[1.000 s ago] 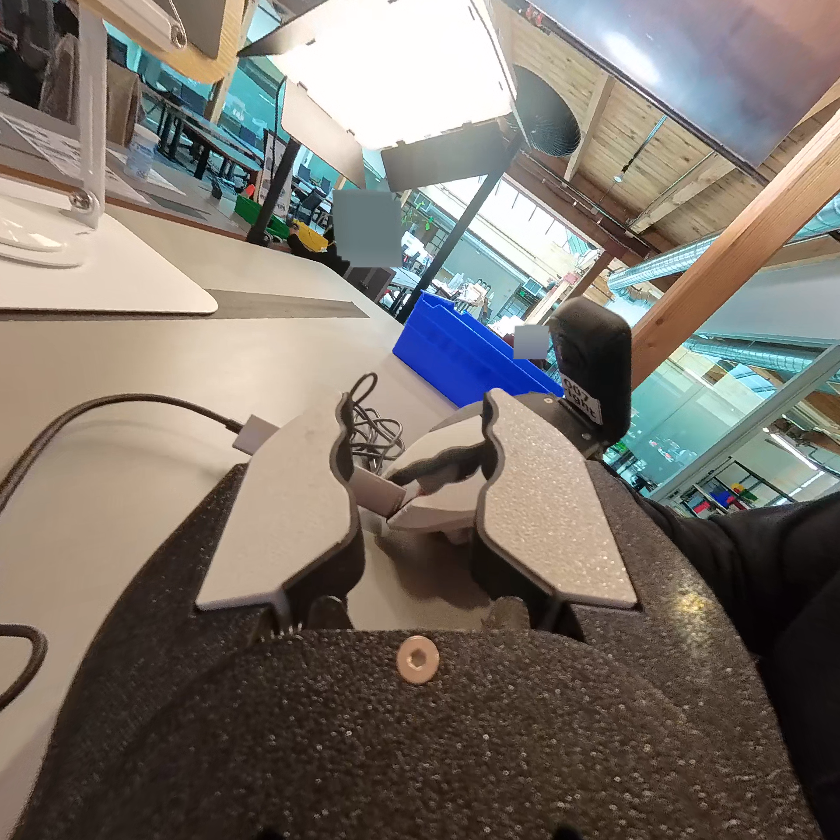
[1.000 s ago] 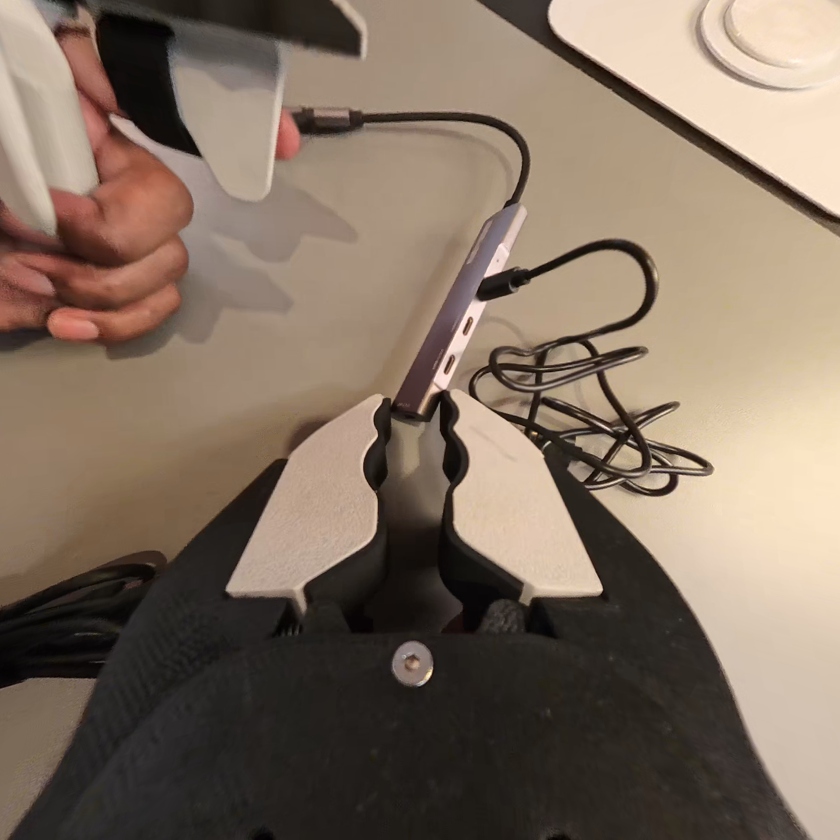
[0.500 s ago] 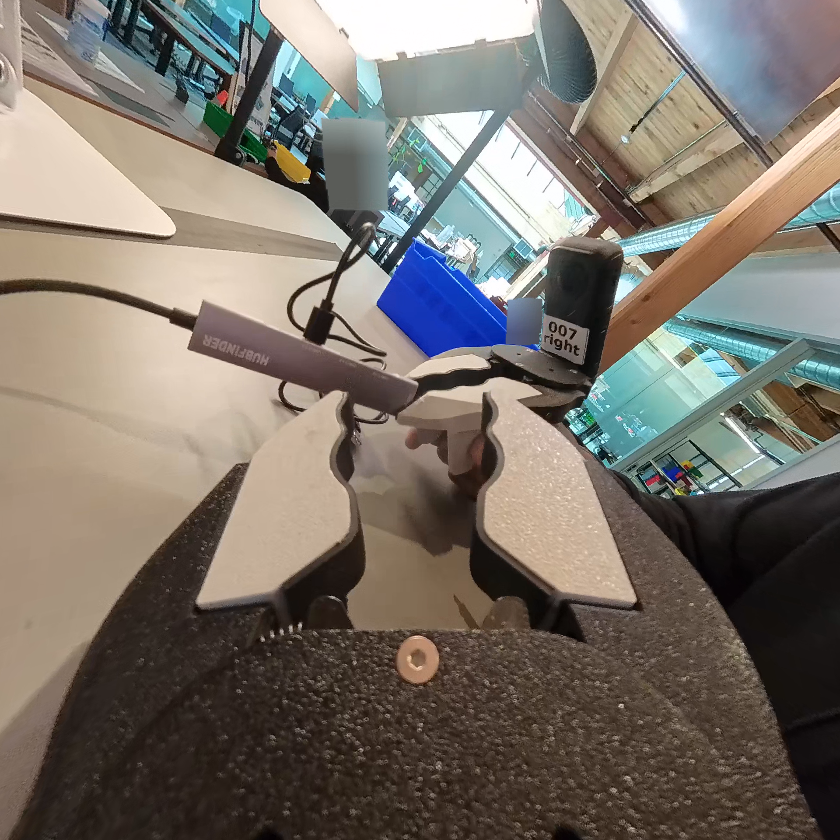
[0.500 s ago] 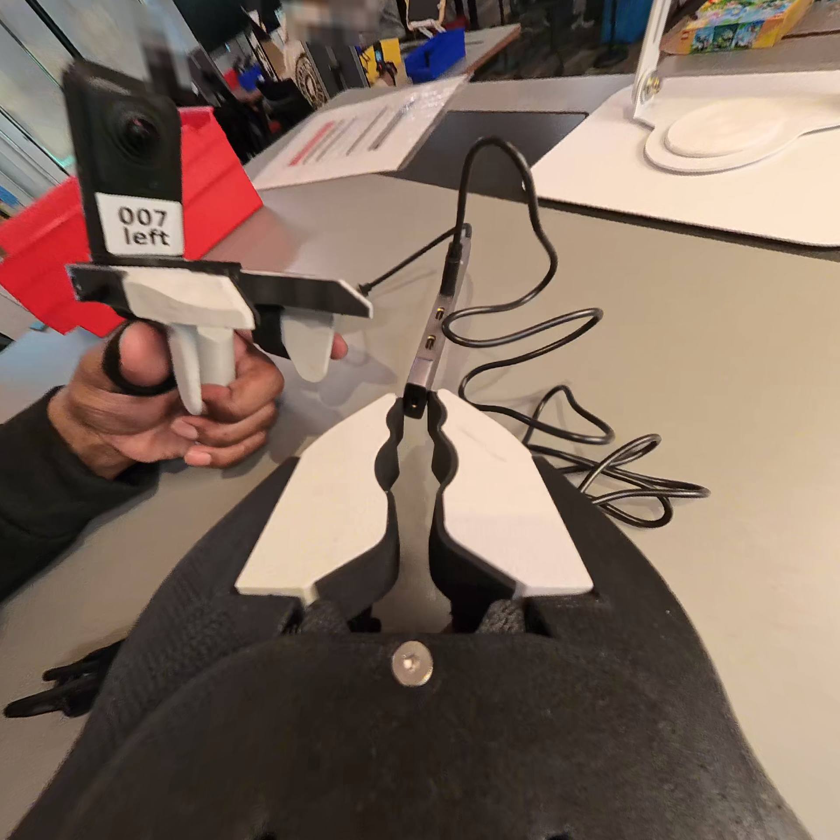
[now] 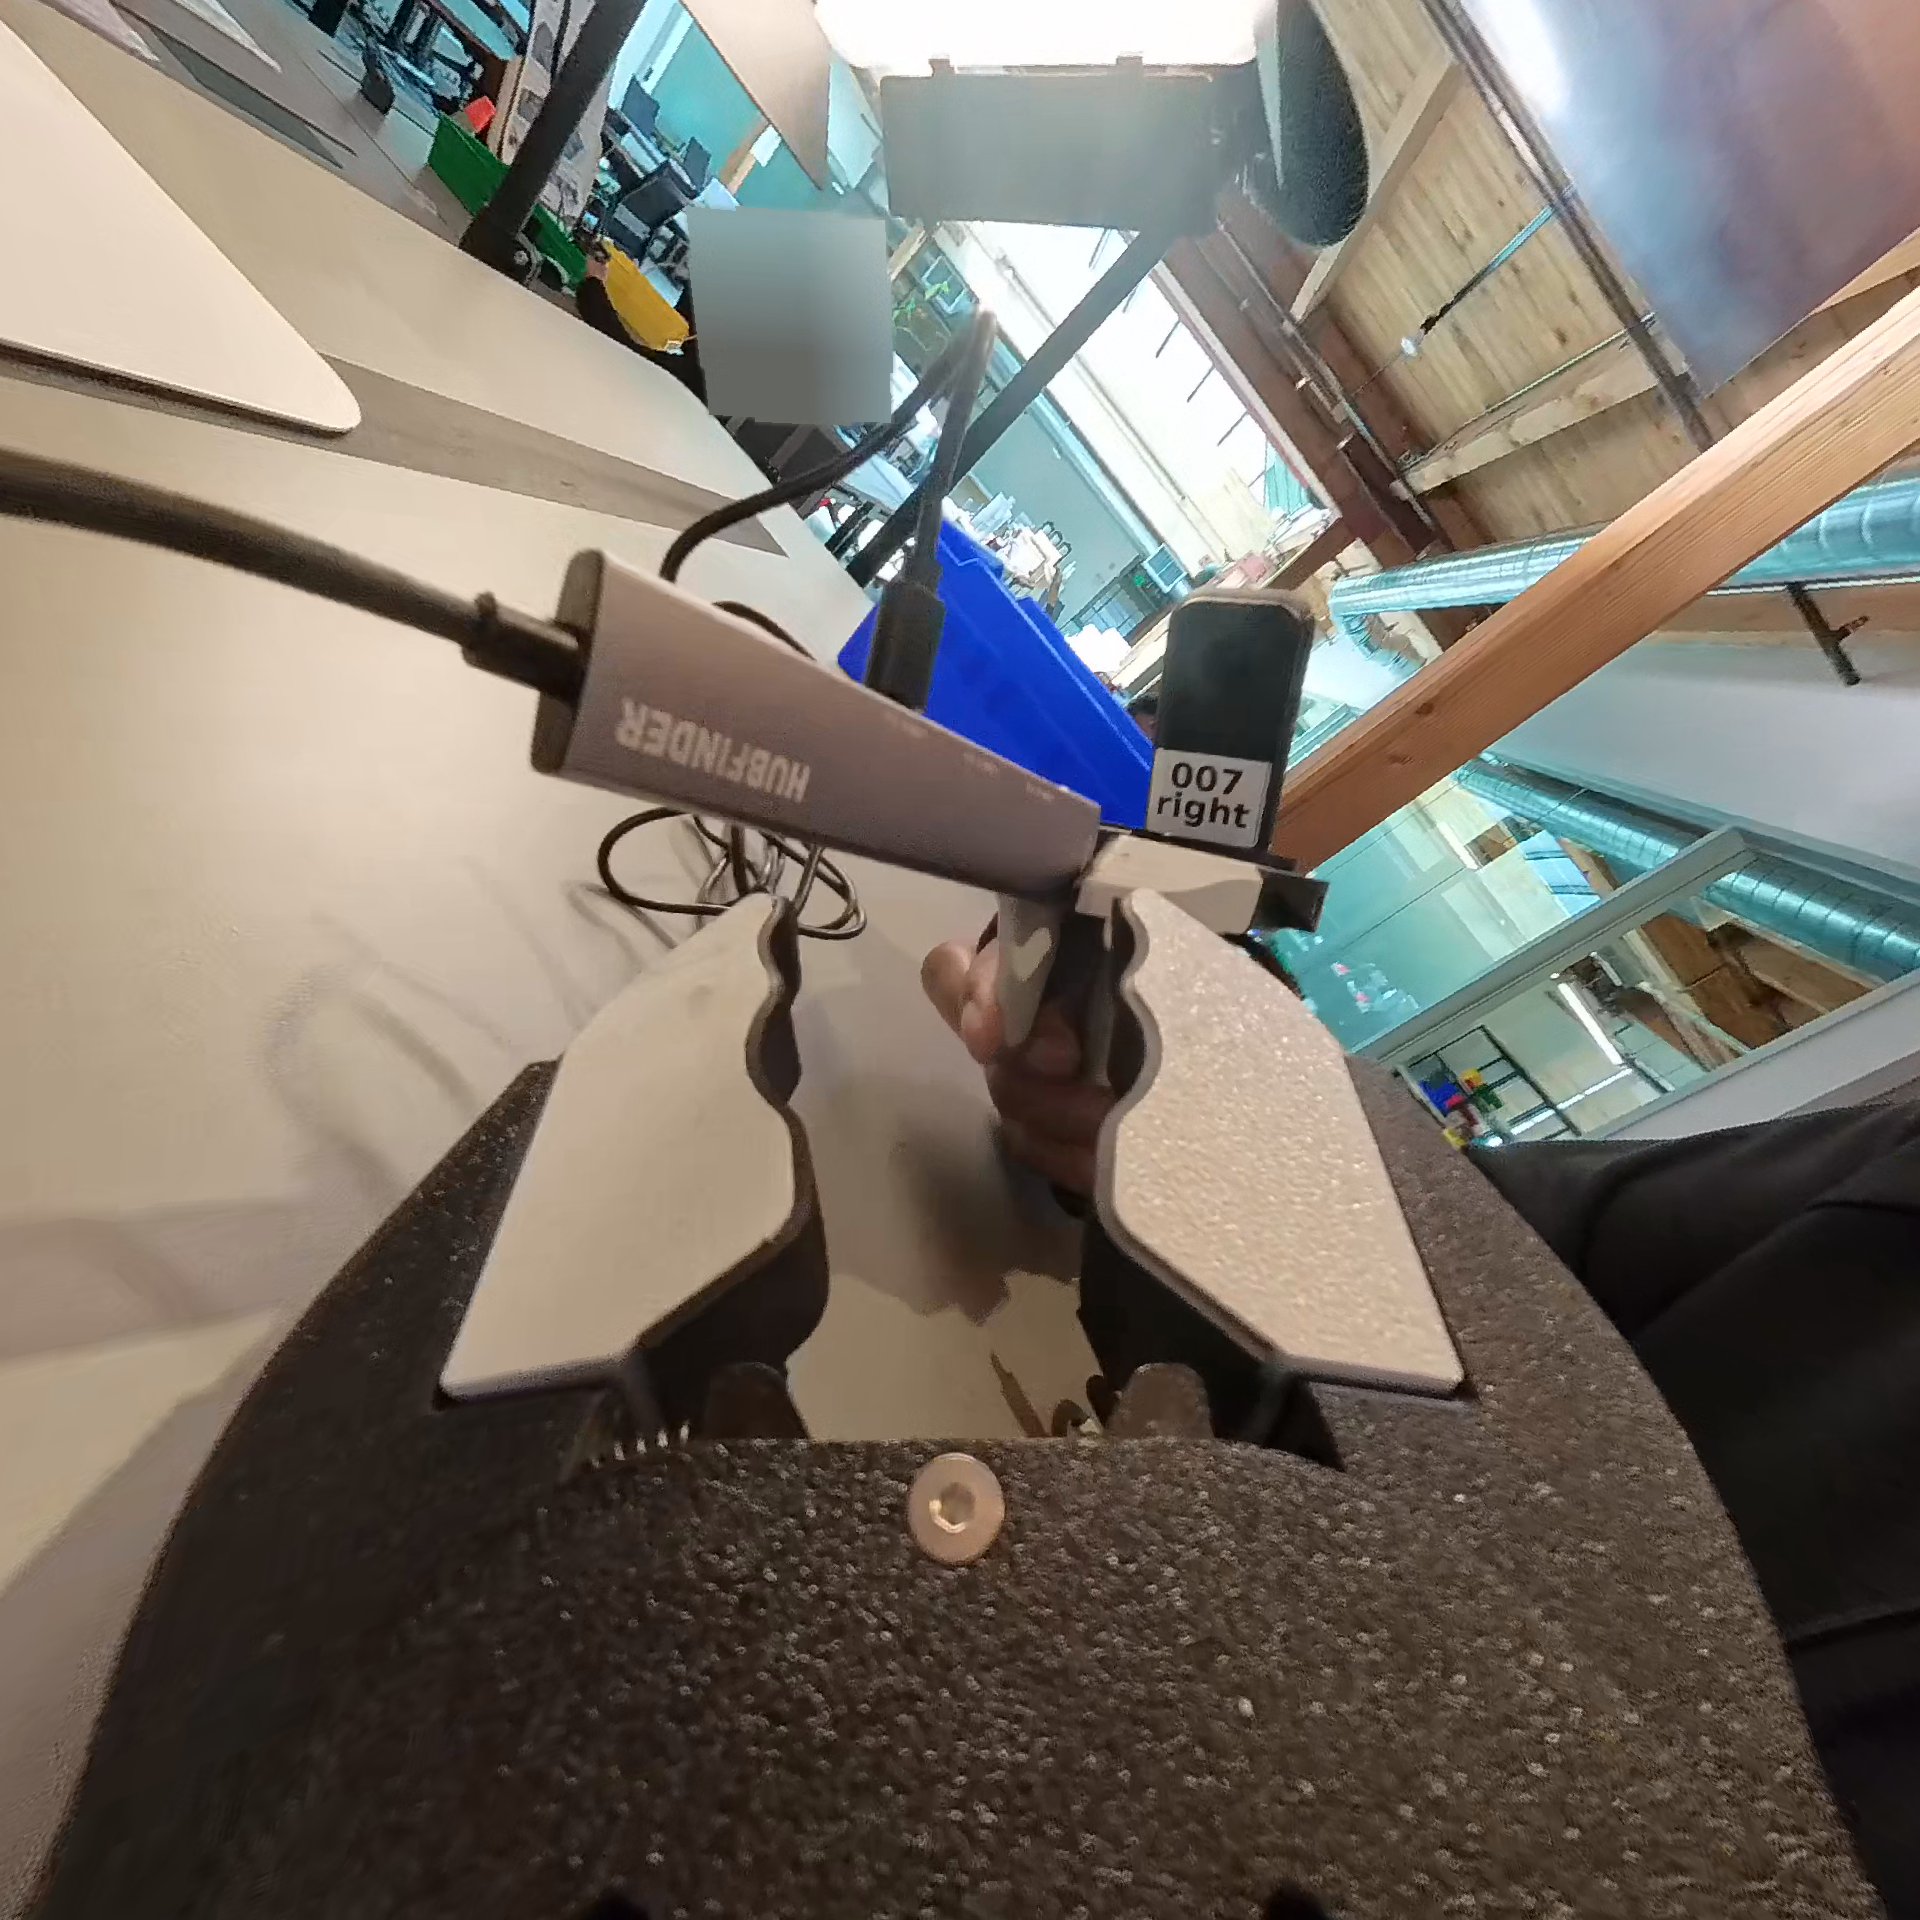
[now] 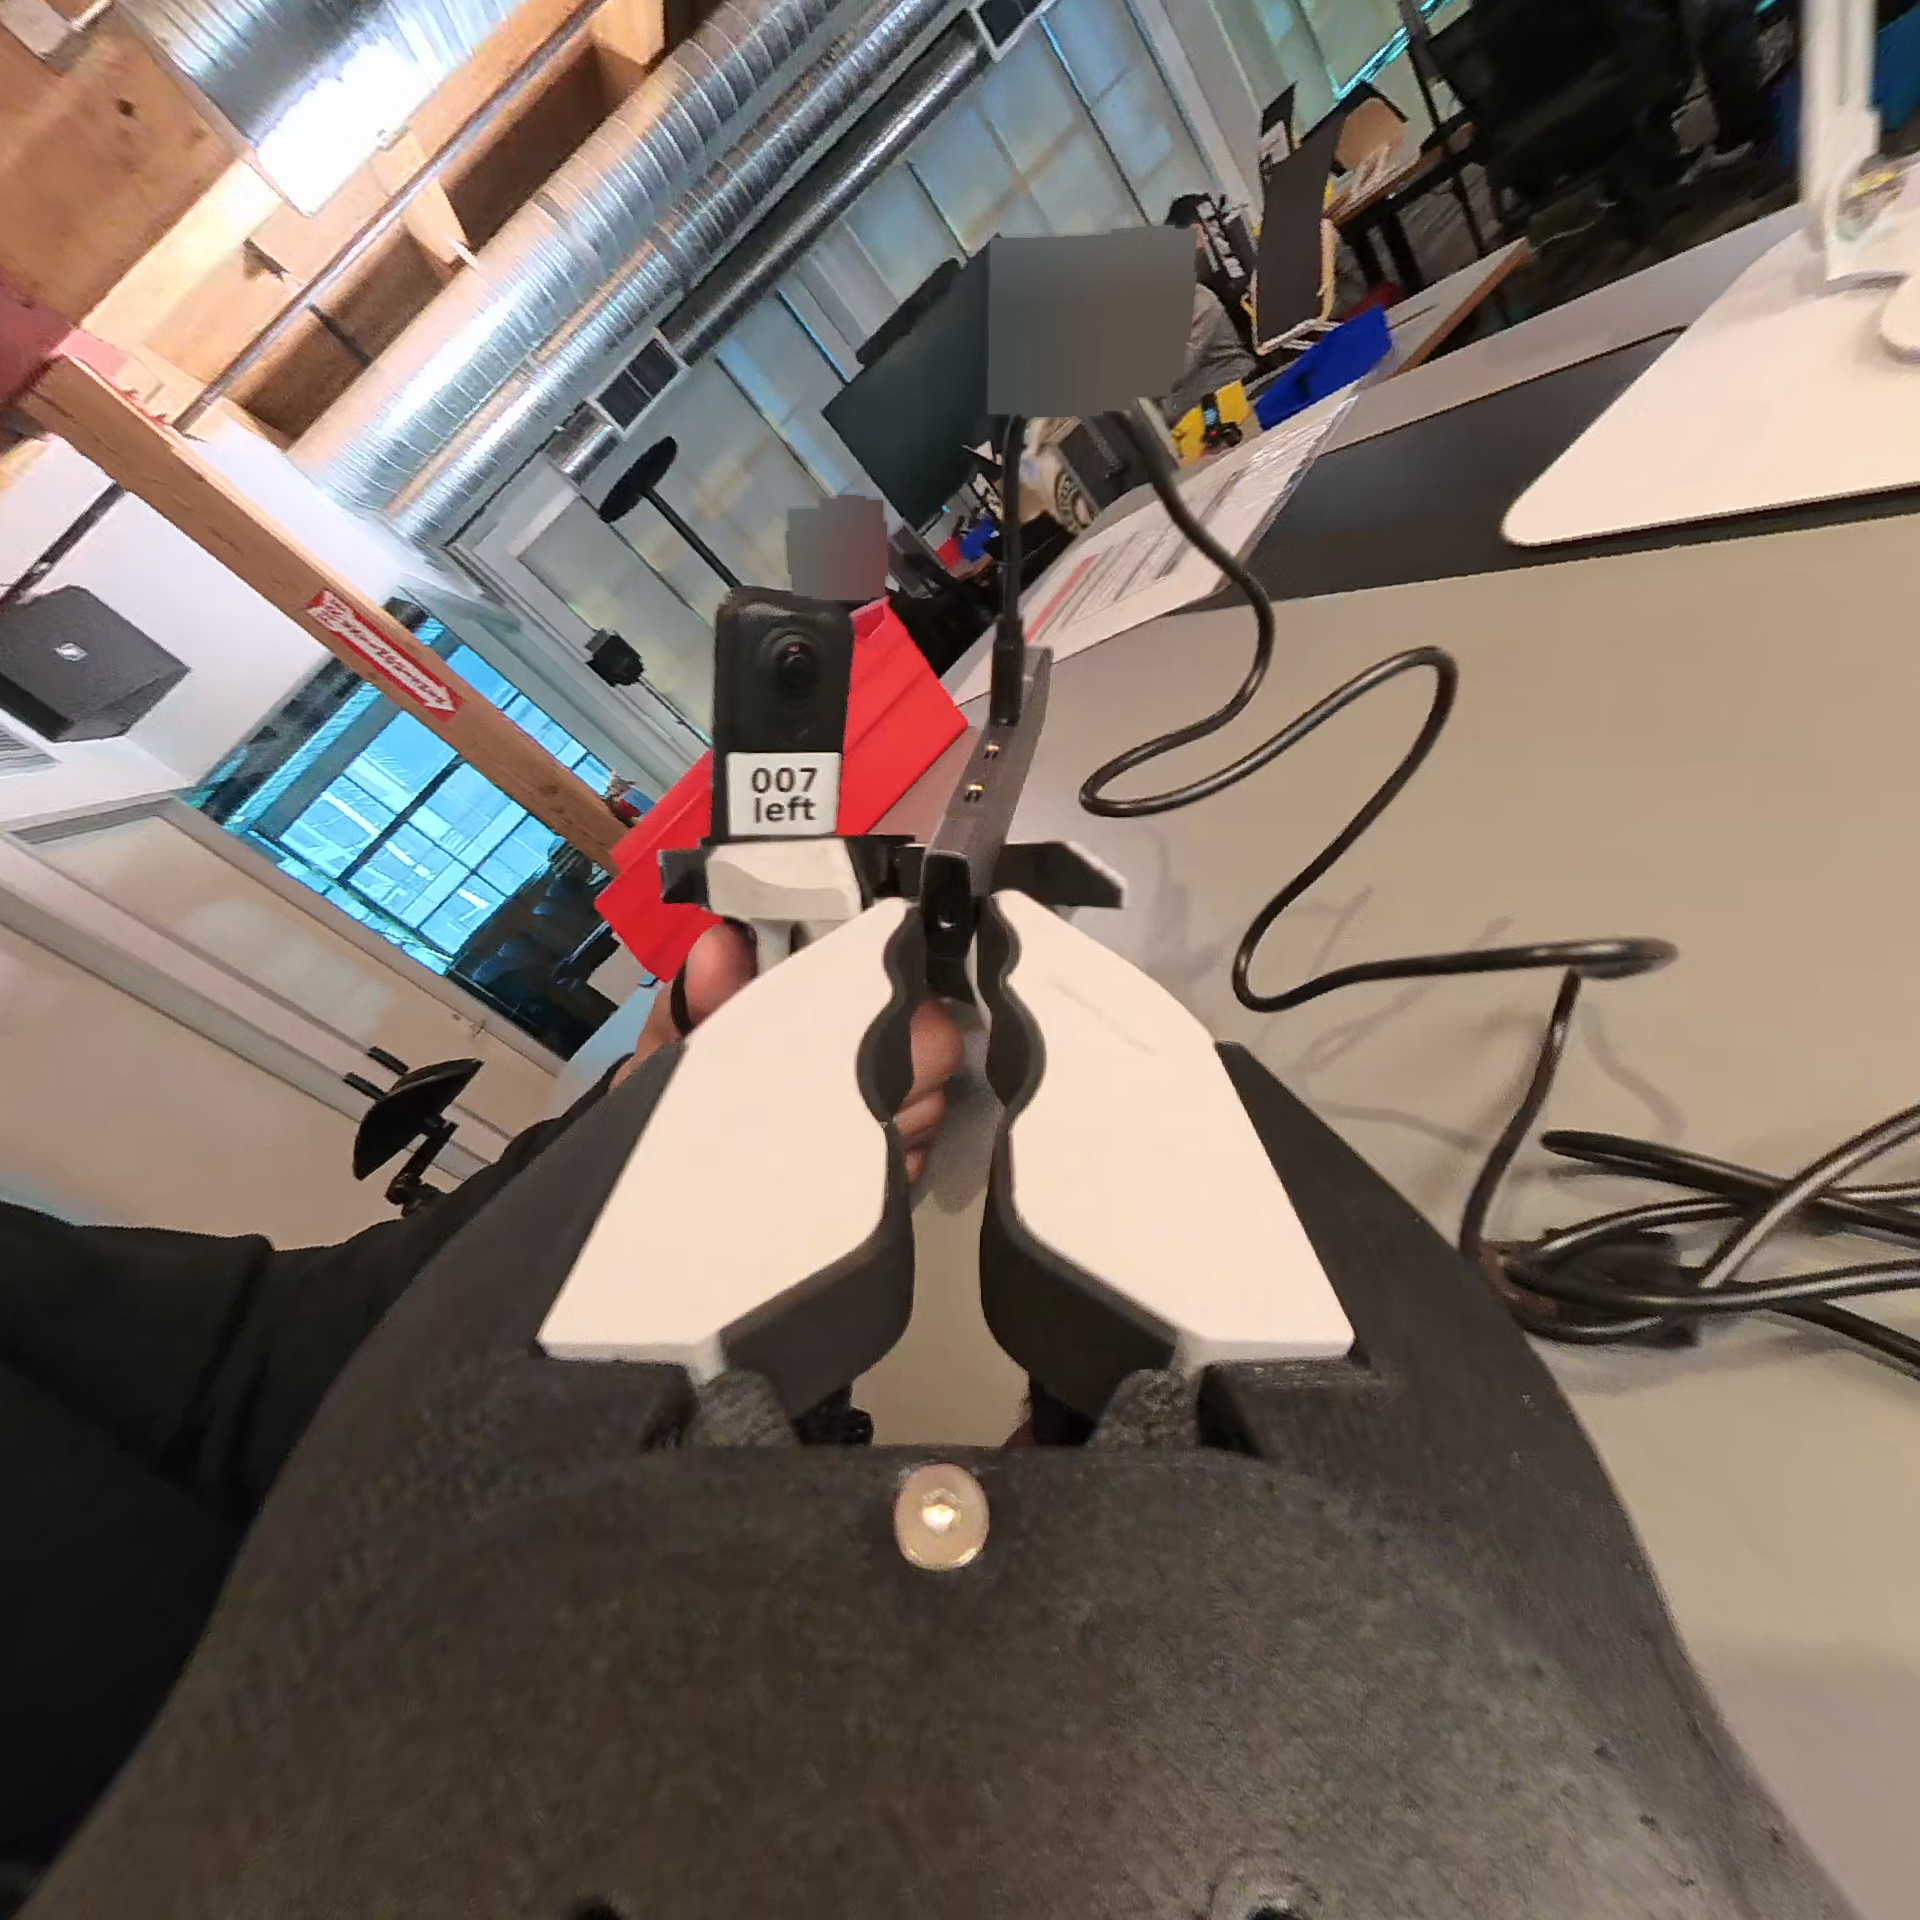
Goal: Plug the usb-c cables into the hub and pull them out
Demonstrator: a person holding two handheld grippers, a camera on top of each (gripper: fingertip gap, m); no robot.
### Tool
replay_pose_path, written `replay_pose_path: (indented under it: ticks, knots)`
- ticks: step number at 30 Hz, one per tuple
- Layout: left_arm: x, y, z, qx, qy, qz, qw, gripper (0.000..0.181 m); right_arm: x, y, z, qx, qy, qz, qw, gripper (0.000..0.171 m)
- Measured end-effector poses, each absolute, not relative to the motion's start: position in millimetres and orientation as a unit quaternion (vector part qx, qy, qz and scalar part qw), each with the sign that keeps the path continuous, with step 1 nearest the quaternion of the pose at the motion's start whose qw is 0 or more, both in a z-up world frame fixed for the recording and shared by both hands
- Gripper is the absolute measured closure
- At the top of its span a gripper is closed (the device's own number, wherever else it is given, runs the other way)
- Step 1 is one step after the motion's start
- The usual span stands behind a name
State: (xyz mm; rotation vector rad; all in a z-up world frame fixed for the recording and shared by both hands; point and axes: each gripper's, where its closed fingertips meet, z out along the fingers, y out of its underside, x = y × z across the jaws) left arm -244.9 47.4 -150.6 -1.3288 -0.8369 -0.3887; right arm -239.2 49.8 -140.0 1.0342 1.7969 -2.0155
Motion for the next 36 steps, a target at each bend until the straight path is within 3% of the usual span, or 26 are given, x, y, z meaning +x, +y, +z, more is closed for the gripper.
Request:
replay_pose_path:
  ticks: [6,11,17,27,36]
  knots:
    - [-243.5,46.5,-135.6,-0.536,-0.367,-0.203,0.733,0.141,-231.6,37.3,-146.9,0.342,0.631,-0.683,0.13,0.162]
    - [-244.9,38.4,-129.0,-0.513,-0.363,-0.196,0.753,0.166,-230.7,35.4,-146.5,0.336,0.635,-0.684,0.127,0.162]
    - [-246.7,34.7,-129.4,-0.561,-0.342,-0.105,0.746,0.171,-241.4,44.8,-153.7,0.347,0.658,-0.665,0.076,0.161]
    - [-256.4,19.0,-141.2,-0.6,-0.365,-0.058,0.71,0.171,-274.4,81.6,-172.9,0.375,0.73,-0.55,-0.154,0.163]
    - [-256.2,21.0,-145.0,-0.622,-0.363,-0.034,0.693,0.171,-269.0,74.9,-174.2,0.354,0.744,-0.549,-0.141,0.163]
